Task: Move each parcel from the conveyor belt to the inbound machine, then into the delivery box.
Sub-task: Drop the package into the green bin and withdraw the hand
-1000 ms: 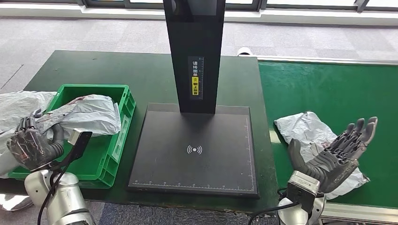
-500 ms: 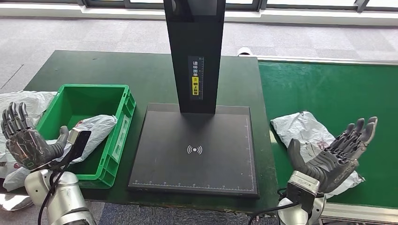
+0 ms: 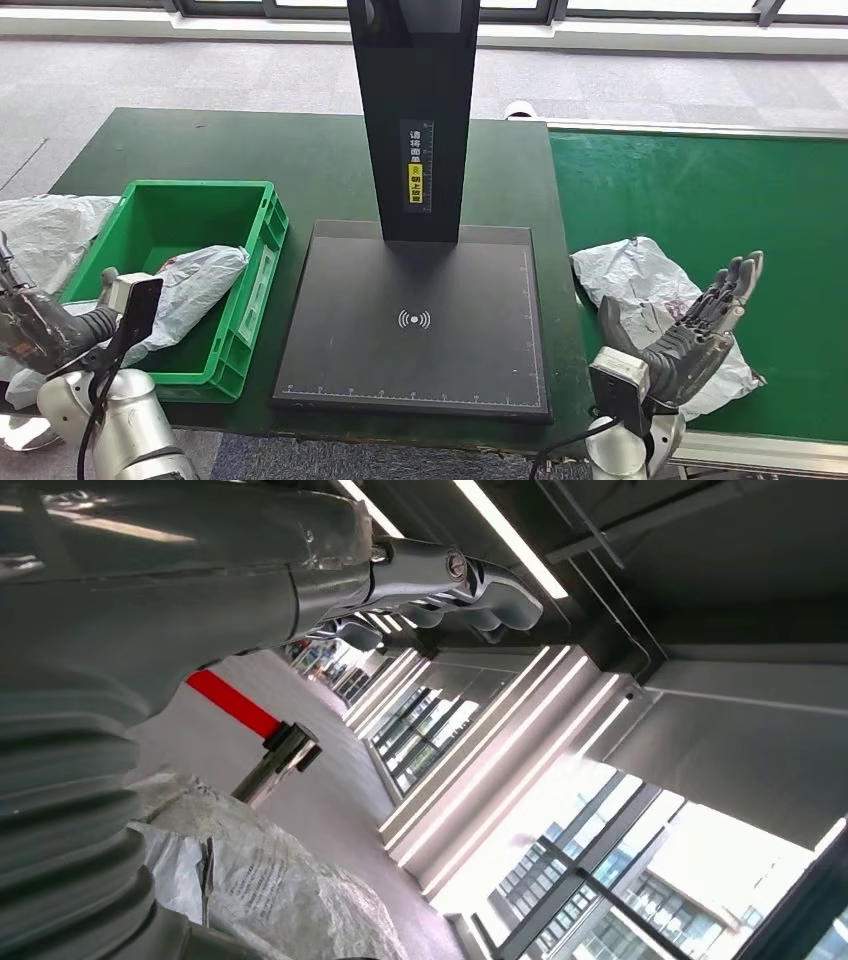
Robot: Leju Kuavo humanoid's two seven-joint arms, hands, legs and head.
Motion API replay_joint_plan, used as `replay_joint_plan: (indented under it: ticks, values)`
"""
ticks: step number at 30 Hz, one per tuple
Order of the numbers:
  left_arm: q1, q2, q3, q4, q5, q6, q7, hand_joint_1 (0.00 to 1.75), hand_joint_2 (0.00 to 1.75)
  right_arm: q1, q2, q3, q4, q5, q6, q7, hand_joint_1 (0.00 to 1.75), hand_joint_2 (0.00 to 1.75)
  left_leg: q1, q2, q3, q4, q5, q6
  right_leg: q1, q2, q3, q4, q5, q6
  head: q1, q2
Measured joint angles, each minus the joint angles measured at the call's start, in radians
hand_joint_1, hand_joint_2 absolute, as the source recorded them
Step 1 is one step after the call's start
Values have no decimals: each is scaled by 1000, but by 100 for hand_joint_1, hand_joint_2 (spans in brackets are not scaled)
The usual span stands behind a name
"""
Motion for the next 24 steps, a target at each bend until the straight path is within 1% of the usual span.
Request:
replay_joint_plan:
  ticks: [1,2,3,4,5,6,7,8,10,11,12,15,19,24]
  values:
    - [24,1,-29,-20,92,-1,0,0,175,-24,-1,-35,50,79,0,50,0,175,0,1,1,0,0,0,0,0,0,0,0,0,0,0]
    - [56,4,-79,-43,221,-8,-1,0,175,-50,-4,-75,109,188,0,131,0,175,0,1,1,0,0,0,0,1,0,0,0,0,0,0]
    - [96,9,-149,-69,378,-26,-1,0,175,-77,-11,-116,174,313,1,233,0,175,0,1,2,0,-1,0,0,1,1,-1,0,0,0,0]
    - [137,18,-232,-98,553,-65,-1,0,175,-102,-22,-159,245,442,1,344,0,175,0,-1,1,1,0,1,0,-1,1,-1,0,0,0,0]
    - [173,26,-319,-128,716,-127,-1,0,175,-125,-36,-198,316,551,2,444,0,175,0,-5,0,1,0,1,0,-5,2,-1,0,1,0,0]
    - [205,34,-397,-157,844,-206,-1,0,175,-147,-50,-232,382,631,2,520,0,175,0,-9,-2,1,0,2,0,-8,3,-1,-1,2,0,0]
    - [229,40,-458,-185,930,-300,-1,0,175,-167,-62,-261,444,686,1,576,0,175,0,-12,-3,1,1,3,0,-11,3,-1,-1,2,0,0]
    - [249,43,-501,-209,975,-394,-2,0,175,-184,-72,-281,495,720,1,611,0,175,0,-13,-3,1,1,3,0,-12,3,-1,-1,3,0,0]
    - [282,44,-553,-252,1000,-568,-2,0,175,-213,-89,-309,588,755,1,653,0,175,-1,-11,-3,1,1,3,-1,-11,3,-1,-1,2,0,0]
    - [297,44,-574,-269,1004,-622,-2,0,175,-226,-96,-320,631,762,1,667,0,175,-1,-10,-3,1,1,2,-1,-10,2,-1,-1,2,0,0]
    - [314,44,-594,-285,1004,-655,-2,0,175,-240,-103,-328,672,766,2,678,0,175,-1,-9,-3,1,1,2,-1,-8,1,-1,-1,2,0,0]
    - [357,44,-647,-315,995,-649,-1,0,175,-279,-119,-347,768,770,11,704,0,175,-1,-7,-3,1,1,2,0,-6,0,-1,-1,2,0,0]
    - [377,44,-681,-340,971,-621,-1,0,175,-311,-133,-358,845,772,38,732,0,175,-1,-7,-3,1,0,1,0,-6,1,-1,-1,2,0,0]
    - [411,45,-708,-368,951,-591,-1,0,175,-333,-154,-361,918,774,123,791,0,175,-1,-7,-3,1,0,1,0,-6,1,-1,-1,2,0,0]
